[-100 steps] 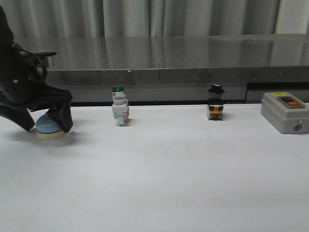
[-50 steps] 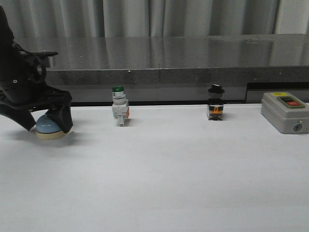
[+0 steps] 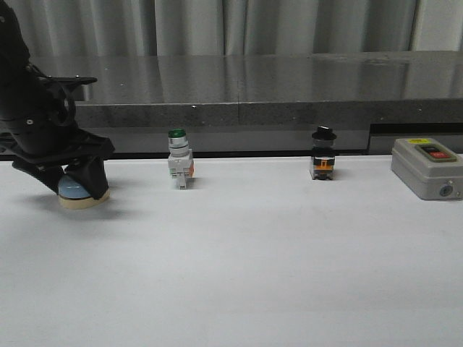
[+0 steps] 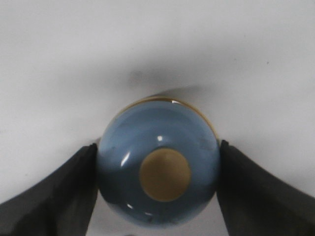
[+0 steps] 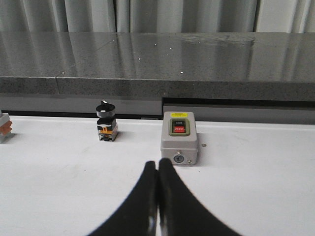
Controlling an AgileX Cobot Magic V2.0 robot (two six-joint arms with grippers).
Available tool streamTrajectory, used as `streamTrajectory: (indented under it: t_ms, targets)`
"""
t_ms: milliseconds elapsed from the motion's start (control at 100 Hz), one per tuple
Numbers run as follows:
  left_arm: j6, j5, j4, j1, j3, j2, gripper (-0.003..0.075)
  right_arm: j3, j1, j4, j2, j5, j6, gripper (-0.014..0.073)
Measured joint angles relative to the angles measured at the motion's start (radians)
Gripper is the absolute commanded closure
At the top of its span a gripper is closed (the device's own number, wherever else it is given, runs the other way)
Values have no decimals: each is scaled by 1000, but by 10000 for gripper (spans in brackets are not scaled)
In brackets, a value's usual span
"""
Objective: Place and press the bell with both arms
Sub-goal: 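Lift the bell with the left gripper and carry it toward table center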
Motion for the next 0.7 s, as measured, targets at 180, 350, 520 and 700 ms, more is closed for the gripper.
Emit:
streamTrajectory:
  t_ms: [180, 350, 520, 700]
  targets:
    - [0, 40, 13, 0, -2, -12, 482, 0, 0, 0, 0, 0, 0, 654]
    - [0, 95, 17, 0, -2, -82, 483, 0, 0, 0, 0, 0, 0, 654]
    - [6, 154, 11, -11, -2, -187, 483, 0, 0, 0, 0, 0, 0, 654]
    - [24, 191, 11, -85, -2, -255, 483, 0, 0, 0, 0, 0, 0, 654]
